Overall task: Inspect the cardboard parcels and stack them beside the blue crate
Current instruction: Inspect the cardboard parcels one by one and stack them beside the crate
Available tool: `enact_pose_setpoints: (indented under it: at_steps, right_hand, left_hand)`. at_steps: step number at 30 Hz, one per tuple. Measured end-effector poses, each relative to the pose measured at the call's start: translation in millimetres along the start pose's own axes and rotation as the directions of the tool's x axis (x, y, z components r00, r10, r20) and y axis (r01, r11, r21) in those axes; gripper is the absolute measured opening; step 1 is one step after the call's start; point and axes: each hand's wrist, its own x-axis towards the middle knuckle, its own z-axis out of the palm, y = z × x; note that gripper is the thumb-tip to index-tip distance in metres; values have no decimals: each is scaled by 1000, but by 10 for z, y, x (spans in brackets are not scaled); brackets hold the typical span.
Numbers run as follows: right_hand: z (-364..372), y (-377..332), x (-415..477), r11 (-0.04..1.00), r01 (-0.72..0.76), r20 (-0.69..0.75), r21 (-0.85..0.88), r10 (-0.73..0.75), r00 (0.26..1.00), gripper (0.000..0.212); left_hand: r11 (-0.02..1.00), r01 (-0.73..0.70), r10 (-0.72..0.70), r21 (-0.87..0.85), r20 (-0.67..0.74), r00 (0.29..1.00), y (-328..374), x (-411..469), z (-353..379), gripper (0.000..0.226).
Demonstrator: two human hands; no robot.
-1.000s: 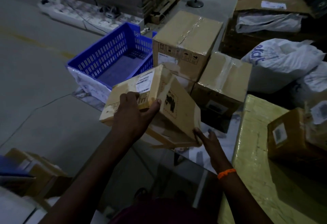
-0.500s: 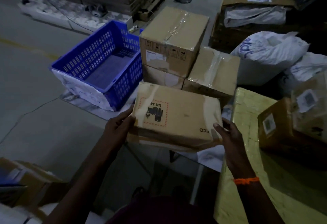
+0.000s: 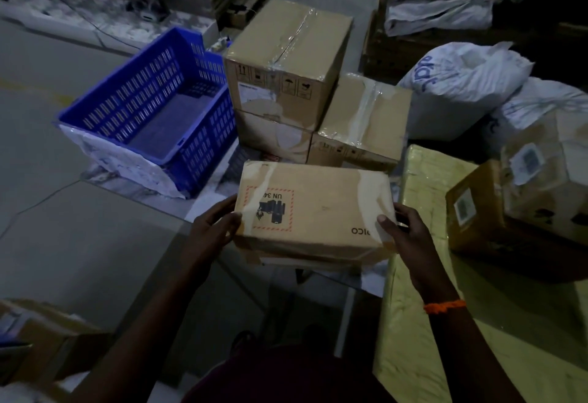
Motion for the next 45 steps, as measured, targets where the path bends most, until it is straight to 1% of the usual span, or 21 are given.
enact_pose_setpoints:
  at_steps: [3,5,7,10,12,14,16,17,19,21,22,23,25,27,30,32,35,37,39,42,45]
  right_hand:
    - [44,-116,257,996,-70,48,46,68,997,42]
    - [97,-231,413,994,-83,93,65,76,993,37]
    - [150,-319,494,995,-76,120,60,69,990,35]
    - [170,-375,465,998,-54,56,36,52,997,44]
    - [142,-402,384,995,-44,2,89,44,999,37]
    - [98,-413,248,985,-68,-18,162,72,997,29]
    - [55,-414,73,969,-107,-24,222,116,993,31]
    - [31,-399,-7,963,-123,-26,239,133,991,33]
    - [3,-366,-148,954,-154,-16,257,164,986,33]
    - [-18,-312,-246,948,-188,2,257,194,981,34]
    - [-33,-271,-284,946,-202,14,253,206,978,32]
    - [-43,-235,-318,941,-219,26,257,220,975,29]
    - [-55,-148,-394,931,-244,69,270,234,970,23]
    - [-42,-48,-455,940,-235,89,246,220,972,25]
    - [-3,126,-492,950,-174,50,261,167,985,28]
    - [-10,276,-453,964,-147,24,222,145,989,39]
    - [-42,433,-446,973,-173,-11,150,177,984,52]
    - [-38,499,-494,976,-191,-21,108,194,981,59]
    - [-40,551,-555,978,-192,-19,86,194,981,59]
    - [-29,555,-614,979,-185,-7,82,186,982,57]
    - [-25,541,-565,980,-182,-29,78,184,982,48]
  left_hand:
    - [990,56,-63,130,46,997,237,250,27,45]
    - [980,48,-65,192,83,994,385,356,78,48]
    - [981,34,-52,193,90,995,468,382,126,46]
    - [997,20,-23,74,32,999,493,325,202,34]
    - [998,47,-48,-37,-23,999,461,270,212,30]
    - [988,63,-71,-141,-57,996,403,207,180,37]
    - [973,79,-101,-217,-95,990,347,163,141,52]
    - [968,92,-122,-232,-118,985,313,154,128,59]
    - [969,117,-153,-219,-156,976,250,120,94,64]
    - [961,169,-203,-219,-143,969,193,68,75,66]
    - [951,195,-230,-240,-127,965,153,37,66,61]
    - [947,198,-229,-252,-102,968,128,-9,65,52]
    - [958,157,-176,-239,-57,983,61,-101,50,33]
    - [975,107,-118,-193,-50,992,-36,-146,23,26]
    - [992,48,-53,-116,-46,998,-204,-139,42,36]
    - [989,19,-32,-149,-81,996,-367,-112,94,33]
    - [977,55,-74,-208,-86,994,-597,-119,177,37]
    - [971,97,-116,-218,-77,990,-718,-125,224,40]
    - [971,126,-150,-204,-107,983,-801,-127,255,41]
    - [977,119,-145,-178,-141,979,-861,-135,275,39]
    - [981,134,-157,-141,-164,974,-846,-67,249,37]
